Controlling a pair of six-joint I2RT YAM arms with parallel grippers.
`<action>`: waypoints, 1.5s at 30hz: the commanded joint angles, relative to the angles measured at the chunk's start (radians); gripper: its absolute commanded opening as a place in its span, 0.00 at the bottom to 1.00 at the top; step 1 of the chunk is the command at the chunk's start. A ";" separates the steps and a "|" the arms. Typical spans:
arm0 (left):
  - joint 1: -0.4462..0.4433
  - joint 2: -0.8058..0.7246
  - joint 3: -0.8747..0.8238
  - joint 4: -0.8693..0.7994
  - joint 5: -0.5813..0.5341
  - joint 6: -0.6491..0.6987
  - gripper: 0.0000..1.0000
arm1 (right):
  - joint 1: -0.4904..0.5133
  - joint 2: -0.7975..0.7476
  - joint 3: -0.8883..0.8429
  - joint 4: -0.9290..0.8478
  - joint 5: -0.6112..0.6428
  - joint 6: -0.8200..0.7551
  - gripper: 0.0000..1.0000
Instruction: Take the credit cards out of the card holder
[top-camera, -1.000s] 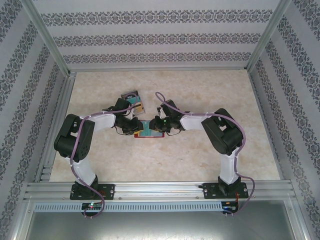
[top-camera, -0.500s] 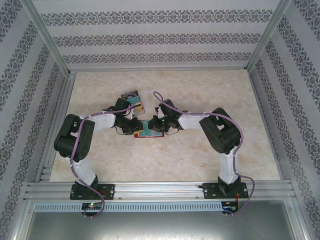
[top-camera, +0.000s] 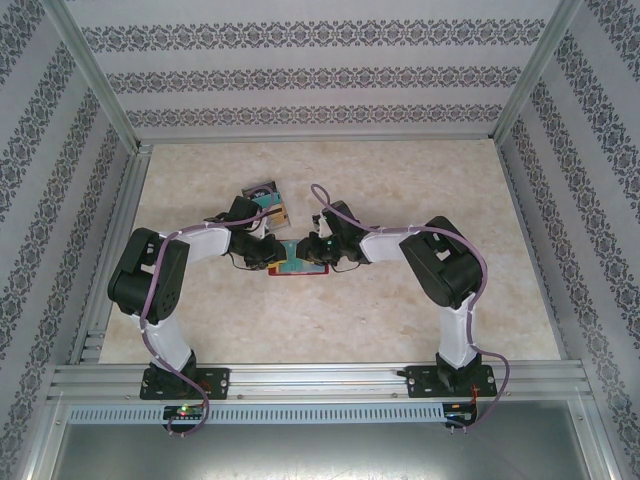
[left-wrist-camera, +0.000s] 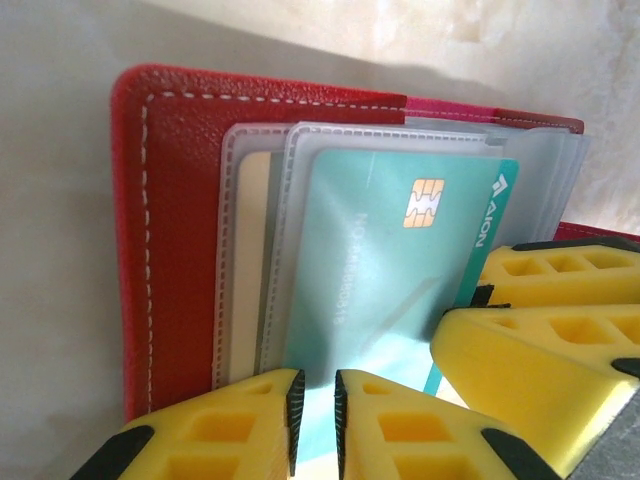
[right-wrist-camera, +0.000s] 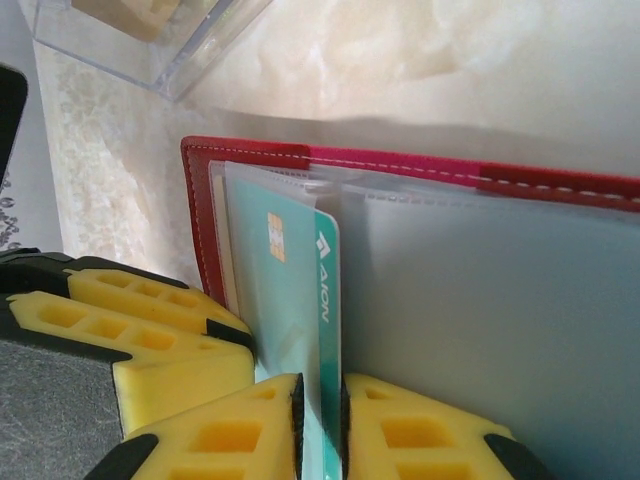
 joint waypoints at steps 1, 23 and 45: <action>0.006 0.022 -0.033 -0.053 -0.031 0.000 0.20 | -0.012 -0.022 -0.033 -0.003 -0.006 0.011 0.20; 0.039 0.002 -0.043 -0.081 -0.039 0.026 0.21 | -0.050 -0.046 -0.072 0.000 -0.002 0.006 0.00; 0.044 -0.039 -0.020 -0.087 -0.015 0.026 0.23 | -0.033 0.011 -0.017 0.006 -0.032 0.012 0.00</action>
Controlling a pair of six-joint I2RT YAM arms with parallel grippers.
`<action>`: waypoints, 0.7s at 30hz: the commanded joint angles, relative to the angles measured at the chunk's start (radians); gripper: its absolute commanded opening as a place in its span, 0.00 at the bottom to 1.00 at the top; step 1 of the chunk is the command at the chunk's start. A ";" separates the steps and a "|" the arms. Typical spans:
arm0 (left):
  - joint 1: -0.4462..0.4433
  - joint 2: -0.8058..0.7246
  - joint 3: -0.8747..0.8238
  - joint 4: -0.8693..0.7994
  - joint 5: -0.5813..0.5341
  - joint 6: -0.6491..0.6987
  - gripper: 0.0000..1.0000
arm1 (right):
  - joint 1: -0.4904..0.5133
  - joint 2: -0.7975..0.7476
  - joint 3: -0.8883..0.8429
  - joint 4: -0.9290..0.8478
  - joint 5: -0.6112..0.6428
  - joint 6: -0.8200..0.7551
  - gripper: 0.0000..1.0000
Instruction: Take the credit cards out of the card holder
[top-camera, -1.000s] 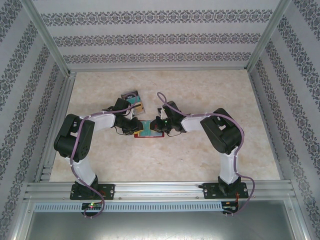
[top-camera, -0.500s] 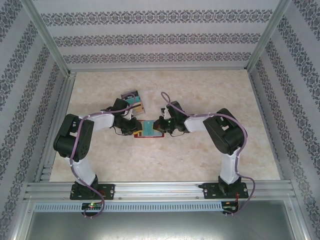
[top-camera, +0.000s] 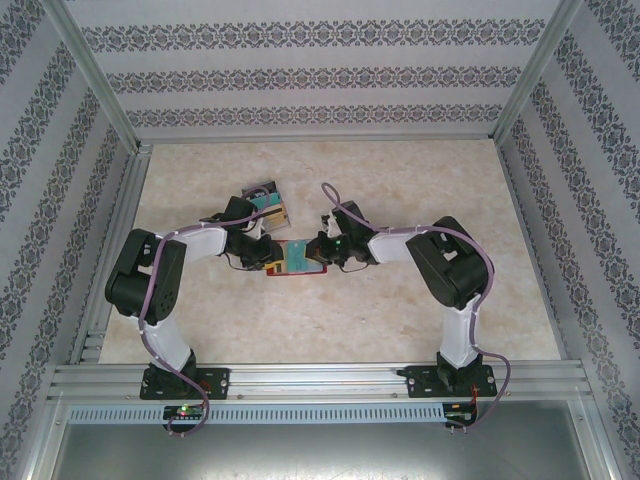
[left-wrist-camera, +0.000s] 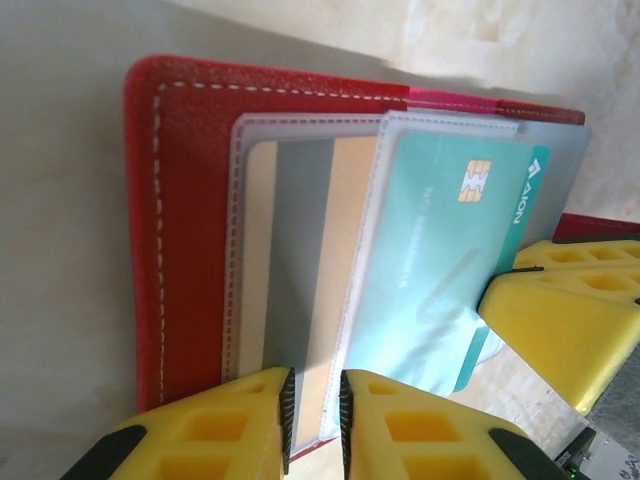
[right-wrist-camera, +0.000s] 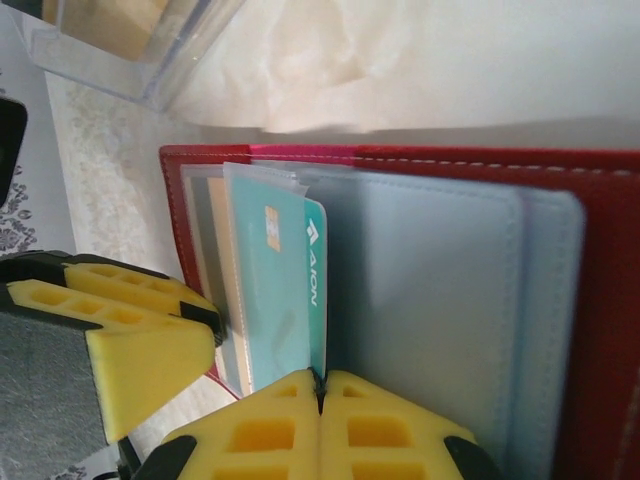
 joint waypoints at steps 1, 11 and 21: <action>0.015 -0.025 -0.006 -0.068 -0.032 0.014 0.23 | 0.015 0.041 0.036 -0.019 0.001 -0.006 0.00; 0.014 -0.032 0.008 -0.021 0.023 0.002 0.23 | 0.014 0.045 0.031 -0.026 -0.004 -0.012 0.00; 0.013 -0.028 0.017 0.041 0.056 -0.027 0.22 | 0.016 0.047 0.033 -0.025 -0.006 -0.010 0.00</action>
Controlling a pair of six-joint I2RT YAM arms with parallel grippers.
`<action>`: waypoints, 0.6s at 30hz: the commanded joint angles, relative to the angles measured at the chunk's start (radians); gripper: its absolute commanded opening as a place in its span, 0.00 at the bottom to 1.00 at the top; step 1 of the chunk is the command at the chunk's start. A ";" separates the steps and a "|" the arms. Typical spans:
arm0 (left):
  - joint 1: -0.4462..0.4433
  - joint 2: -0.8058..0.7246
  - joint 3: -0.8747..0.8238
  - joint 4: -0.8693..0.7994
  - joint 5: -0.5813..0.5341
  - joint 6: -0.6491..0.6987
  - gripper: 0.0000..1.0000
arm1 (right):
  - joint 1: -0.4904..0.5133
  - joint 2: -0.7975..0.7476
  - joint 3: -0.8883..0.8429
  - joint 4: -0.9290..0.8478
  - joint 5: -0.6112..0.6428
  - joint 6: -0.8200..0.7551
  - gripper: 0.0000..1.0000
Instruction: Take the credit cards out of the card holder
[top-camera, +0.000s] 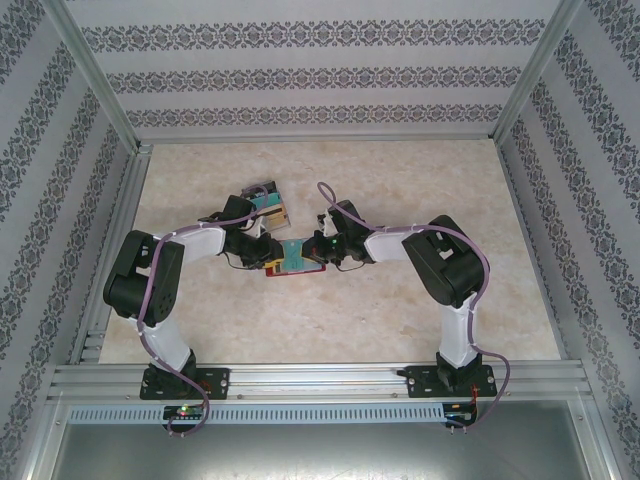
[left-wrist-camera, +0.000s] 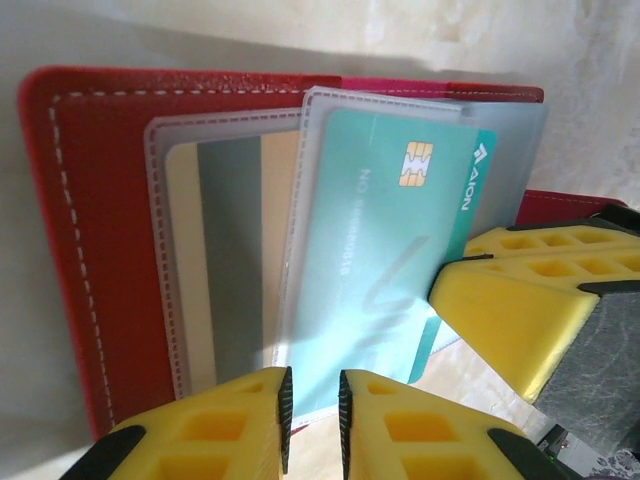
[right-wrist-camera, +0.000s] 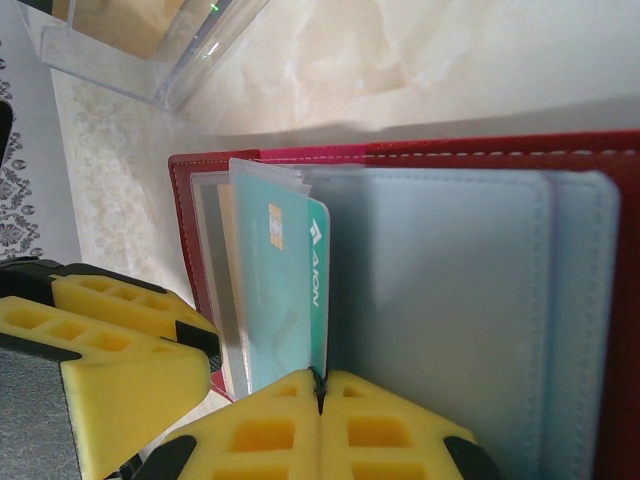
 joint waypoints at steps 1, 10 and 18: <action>0.008 -0.010 0.018 0.031 0.015 -0.016 0.22 | 0.005 0.026 0.008 -0.026 -0.001 -0.010 0.00; 0.008 0.043 0.029 0.029 0.000 -0.019 0.22 | 0.003 0.031 0.011 -0.025 -0.004 -0.012 0.00; 0.007 0.083 0.048 -0.074 -0.071 0.009 0.16 | -0.022 0.055 0.045 -0.040 -0.074 -0.039 0.00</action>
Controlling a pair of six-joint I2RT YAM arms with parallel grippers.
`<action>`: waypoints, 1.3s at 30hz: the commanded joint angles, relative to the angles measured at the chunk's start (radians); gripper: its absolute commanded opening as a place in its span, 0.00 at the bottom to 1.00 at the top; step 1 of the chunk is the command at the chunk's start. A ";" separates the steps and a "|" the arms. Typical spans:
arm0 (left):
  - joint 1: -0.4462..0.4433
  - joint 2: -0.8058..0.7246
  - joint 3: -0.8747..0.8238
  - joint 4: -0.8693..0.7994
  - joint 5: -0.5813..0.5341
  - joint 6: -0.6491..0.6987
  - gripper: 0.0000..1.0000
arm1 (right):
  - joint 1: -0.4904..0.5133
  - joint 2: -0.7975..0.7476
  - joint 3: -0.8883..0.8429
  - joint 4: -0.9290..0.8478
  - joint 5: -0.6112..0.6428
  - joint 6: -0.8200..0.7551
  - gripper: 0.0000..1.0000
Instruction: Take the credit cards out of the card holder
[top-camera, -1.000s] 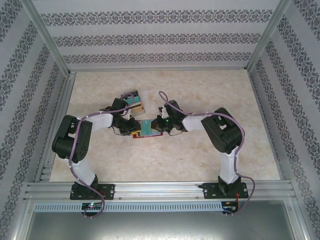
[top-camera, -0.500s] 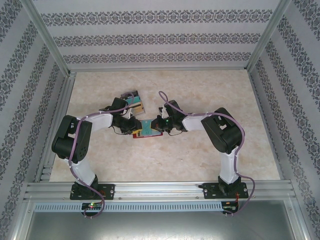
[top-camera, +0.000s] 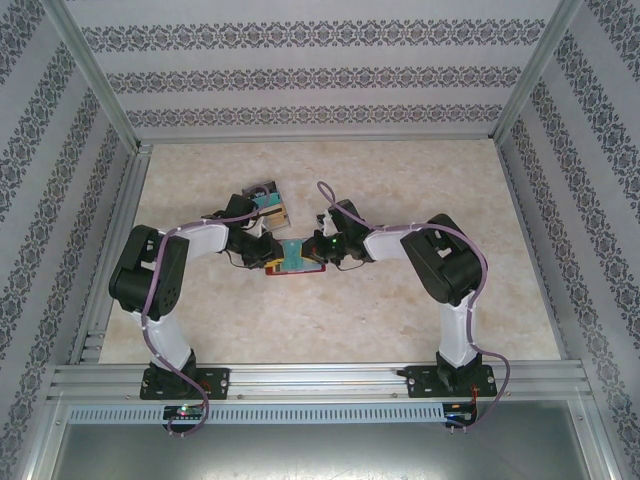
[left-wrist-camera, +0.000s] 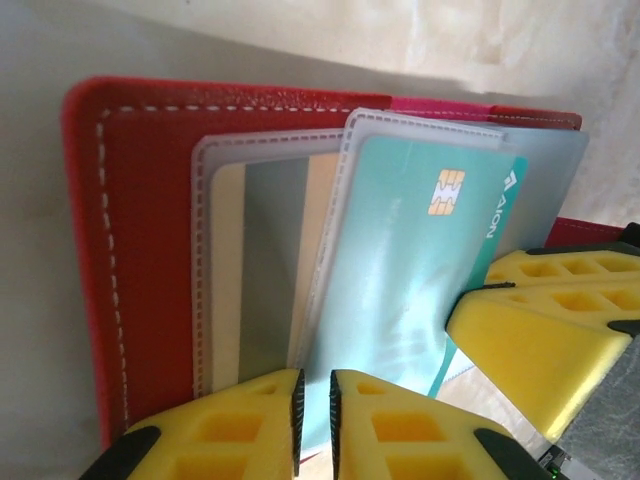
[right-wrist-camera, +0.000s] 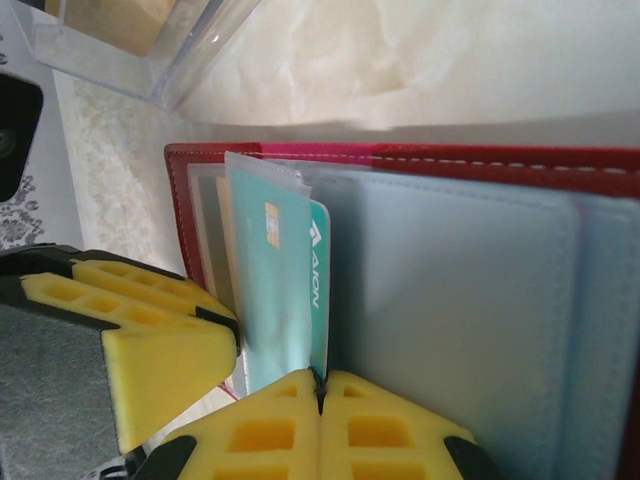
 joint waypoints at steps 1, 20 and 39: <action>0.006 0.032 0.008 -0.059 -0.054 0.021 0.15 | -0.017 0.034 0.028 -0.039 -0.043 -0.037 0.00; 0.007 0.036 0.000 -0.086 -0.083 0.031 0.13 | -0.073 0.028 0.015 -0.057 -0.110 -0.071 0.10; 0.007 0.054 0.014 -0.089 -0.076 0.033 0.13 | -0.078 0.027 -0.004 -0.028 -0.103 -0.053 0.00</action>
